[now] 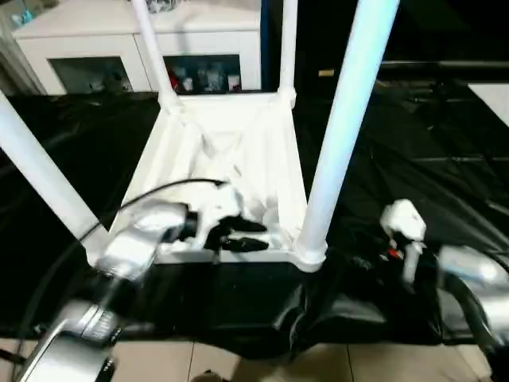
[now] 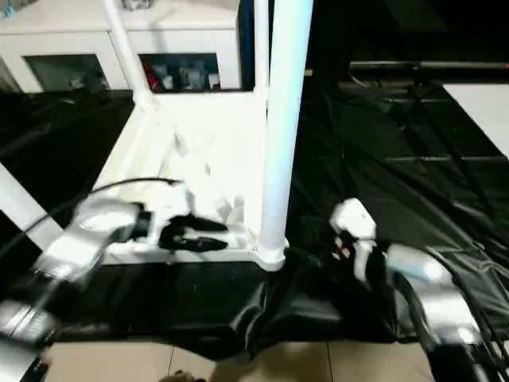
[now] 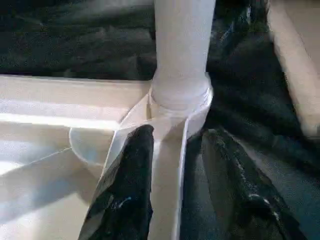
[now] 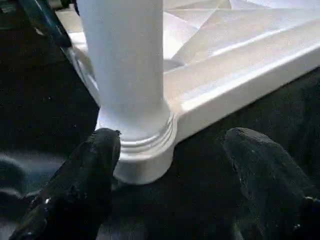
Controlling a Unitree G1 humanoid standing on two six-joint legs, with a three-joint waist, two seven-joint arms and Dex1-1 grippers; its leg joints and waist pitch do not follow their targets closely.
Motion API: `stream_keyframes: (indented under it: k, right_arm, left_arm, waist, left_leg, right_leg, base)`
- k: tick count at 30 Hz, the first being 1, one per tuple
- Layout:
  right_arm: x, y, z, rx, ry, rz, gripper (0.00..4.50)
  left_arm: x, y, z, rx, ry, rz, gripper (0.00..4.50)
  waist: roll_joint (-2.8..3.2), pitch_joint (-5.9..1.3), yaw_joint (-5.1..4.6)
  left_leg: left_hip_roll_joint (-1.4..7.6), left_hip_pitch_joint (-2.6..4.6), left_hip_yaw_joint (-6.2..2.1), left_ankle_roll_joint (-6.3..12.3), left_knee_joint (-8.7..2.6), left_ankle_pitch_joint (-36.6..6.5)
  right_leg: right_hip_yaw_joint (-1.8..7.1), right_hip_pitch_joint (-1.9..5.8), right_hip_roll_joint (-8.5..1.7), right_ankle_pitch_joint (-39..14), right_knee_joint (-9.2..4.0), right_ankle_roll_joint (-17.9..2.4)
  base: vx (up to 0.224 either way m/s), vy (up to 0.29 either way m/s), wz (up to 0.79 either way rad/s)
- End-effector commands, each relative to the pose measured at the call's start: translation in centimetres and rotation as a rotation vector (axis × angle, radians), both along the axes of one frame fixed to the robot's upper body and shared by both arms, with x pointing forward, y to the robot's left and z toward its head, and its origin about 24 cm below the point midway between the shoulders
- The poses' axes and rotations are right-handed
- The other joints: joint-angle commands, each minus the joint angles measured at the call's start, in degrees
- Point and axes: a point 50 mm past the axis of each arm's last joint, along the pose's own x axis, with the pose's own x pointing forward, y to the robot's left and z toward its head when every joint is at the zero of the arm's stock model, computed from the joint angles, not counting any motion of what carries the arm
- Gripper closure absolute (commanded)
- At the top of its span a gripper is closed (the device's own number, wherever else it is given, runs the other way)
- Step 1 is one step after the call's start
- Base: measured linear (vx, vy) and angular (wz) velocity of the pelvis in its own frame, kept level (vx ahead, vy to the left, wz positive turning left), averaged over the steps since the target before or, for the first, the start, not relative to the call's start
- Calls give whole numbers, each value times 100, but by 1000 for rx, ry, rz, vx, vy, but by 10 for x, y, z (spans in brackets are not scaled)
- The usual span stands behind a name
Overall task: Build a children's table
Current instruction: Rotate leg to tighten
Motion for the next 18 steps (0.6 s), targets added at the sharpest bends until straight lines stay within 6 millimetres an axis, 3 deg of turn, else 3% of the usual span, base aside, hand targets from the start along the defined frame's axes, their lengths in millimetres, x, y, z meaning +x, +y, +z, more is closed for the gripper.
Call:
stream_keyframes:
  k: [1,2,3,4,5,6,7,8,9,10,11,13,14,15,17,18]
  right_arm:
    - [-3,-4,16,26,-46,-8,81]
    - [-8,-5,20,33,-51,-5,81]
    - [-8,-5,20,34,-52,-4,81]
    - [-19,-6,26,53,-47,-2,81]
    - [-19,-6,26,53,-47,-2,81]
    - [-29,-4,28,70,-38,-5,81]
    - [-32,0,27,89,-34,-23,81]
    - [-35,3,27,102,-30,-36,81]
    - [-36,7,26,108,-69,-73,81]
    - [-37,10,25,111,-99,-98,81]
    - [-35,13,24,146,-119,-161,81]
    - [-32,18,20,188,-144,-279,81]
    - [-33,22,18,209,-140,-310,64]
    - [-34,25,17,217,-146,-324,54]
    - [-33,31,17,246,-151,-361,44]
    - [-32,34,18,261,-158,-388,44]
  left_arm:
    - [-7,3,17,-89,-16,33,250]
    - [-12,4,19,-120,-22,58,232]
    - [-13,5,20,-124,-23,61,232]
    - [-26,8,19,-195,-21,143,210]
    - [-26,8,19,-195,-21,143,210]
    - [-40,10,14,-240,-6,213,206]
    - [-49,11,10,-261,6,246,187]
    - [-56,11,7,-275,15,269,175]
    - [-62,13,1,-311,15,345,169]
    - [-66,15,-3,-334,15,401,169]
    - [-71,19,-10,-330,-21,469,156]
    - [-81,26,-20,-317,-100,609,131]
    - [-85,29,-21,-315,-165,679,125]
    - [-88,33,-20,-354,-201,754,120]
    - [-95,43,-14,-413,-311,899,97]
    - [-99,49,-11,-421,-368,972,97]
  waist:
    - [-89,-404,-2]
    - [-91,-393,-3]
    - [-69,-374,-11]
    - [-8,-356,-22]
    - [-8,-356,-22]
    - [14,-331,-66]
    - [54,-325,-75]
    - [23,-307,-96]
    - [109,-303,-110]
    - [39,-283,-187]
    - [71,-264,-209]
    - [18,-256,-298]
    - [33,-245,-346]
    - [-1,-238,-375]
    - [7,-239,-414]
    - [-130,-247,-424]
  left_leg:
    - [278,37,-81,731,-295,-364]
    - [267,23,-84,760,-290,-410]
    - [263,35,-74,729,-298,-610]
    - [303,46,-91,653,-328,-796]
    - [303,46,-91,653,-328,-796]
    - [261,66,-77,584,-345,-1082]
    - [266,51,-95,537,-355,-1091]
    - [259,40,-85,549,-375,-1166]
    - [239,47,-97,475,-372,-1273]
    - [228,32,-81,406,-390,-1401]
    - [203,33,-91,373,-400,-1497]
    - [174,32,-108,274,-415,-1622]
    - [164,45,-116,251,-414,-1703]
    - [164,35,-115,239,-423,-1736]
    - [164,26,-123,215,-423,-1786]
    - [160,25,-107,229,-421,-1796]
  right_leg:
    - [263,317,-455,-162,-304,-1292]
    - [252,317,-454,-240,-325,-1285]
    - [252,313,-456,-550,-370,-1235]
    - [265,330,-471,-747,-395,-1178]
    - [265,330,-471,-747,-395,-1178]
    - [257,302,-428,-1284,-479,-1030]
    - [268,306,-440,-1390,-494,-939]
    - [260,292,-426,-1560,-544,-861]
    - [255,265,-424,-1884,-562,-749]
    - [240,254,-411,-2122,-624,-650]
    - [226,241,-399,-2340,-648,-571]
    - [218,224,-386,-2793,-719,-276]
    - [218,205,-383,-2967,-744,-169]
    - [215,212,-380,-3042,-754,-107]
    - [212,206,-395,-3136,-777,-13]
    - [213,201,-381,-3184,-795,33]
  base:
    - [0,0,0]
    - [0,0,0]
    - [0,0,0]
    - [0,0,0]
    - [0,0,0]
    - [0,0,0]
    - [0,0,0]
    - [0,0,0]
    - [0,0,0]
    - [0,0,0]
    - [0,0,0]
    - [0,0,0]
    - [0,0,0]
    - [0,0,0]
    - [0,0,0]
    - [0,0,0]
